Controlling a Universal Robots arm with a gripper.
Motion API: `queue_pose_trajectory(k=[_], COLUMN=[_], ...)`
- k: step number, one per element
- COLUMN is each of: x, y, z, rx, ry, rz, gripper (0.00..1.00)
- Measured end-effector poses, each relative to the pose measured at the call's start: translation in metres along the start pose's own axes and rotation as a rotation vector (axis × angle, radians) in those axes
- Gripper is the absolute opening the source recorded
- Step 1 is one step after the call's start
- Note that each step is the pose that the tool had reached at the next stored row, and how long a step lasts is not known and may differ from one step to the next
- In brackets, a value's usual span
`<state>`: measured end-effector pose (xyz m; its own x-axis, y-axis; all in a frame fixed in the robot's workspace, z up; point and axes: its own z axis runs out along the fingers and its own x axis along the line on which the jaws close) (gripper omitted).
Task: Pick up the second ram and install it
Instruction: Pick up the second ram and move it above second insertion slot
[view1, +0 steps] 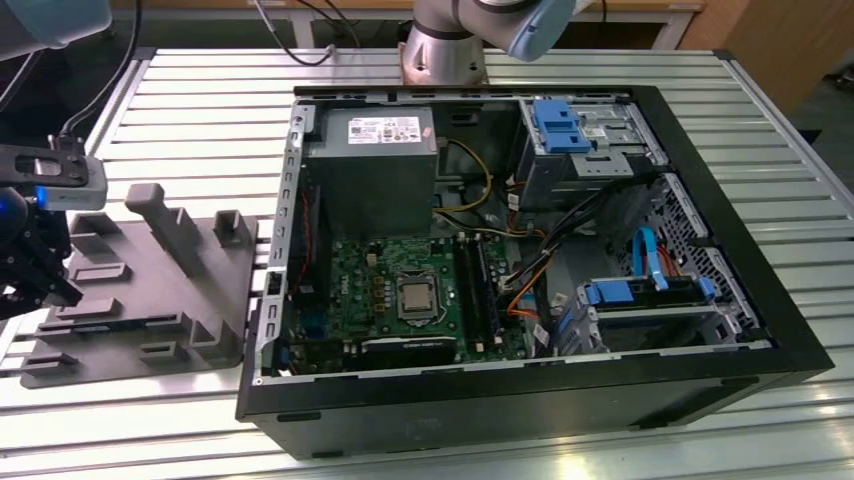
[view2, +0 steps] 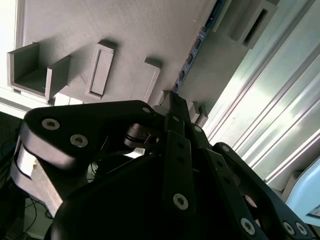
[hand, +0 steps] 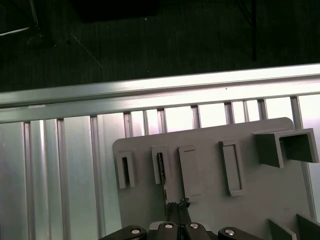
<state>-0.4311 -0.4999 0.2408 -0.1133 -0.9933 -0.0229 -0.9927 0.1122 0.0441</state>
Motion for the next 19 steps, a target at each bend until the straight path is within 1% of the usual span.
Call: queue_pose_trajectory(k=[10, 19], x=[0.0004, 0.0033], y=[-0.0033, -0.0042], z=[0.0017, 0.0062], rx=[-0.0003, -0.0001], ry=[0.0002, 0.0001], rz=[0.000, 0.000], gripper=[0.11, 0.11])
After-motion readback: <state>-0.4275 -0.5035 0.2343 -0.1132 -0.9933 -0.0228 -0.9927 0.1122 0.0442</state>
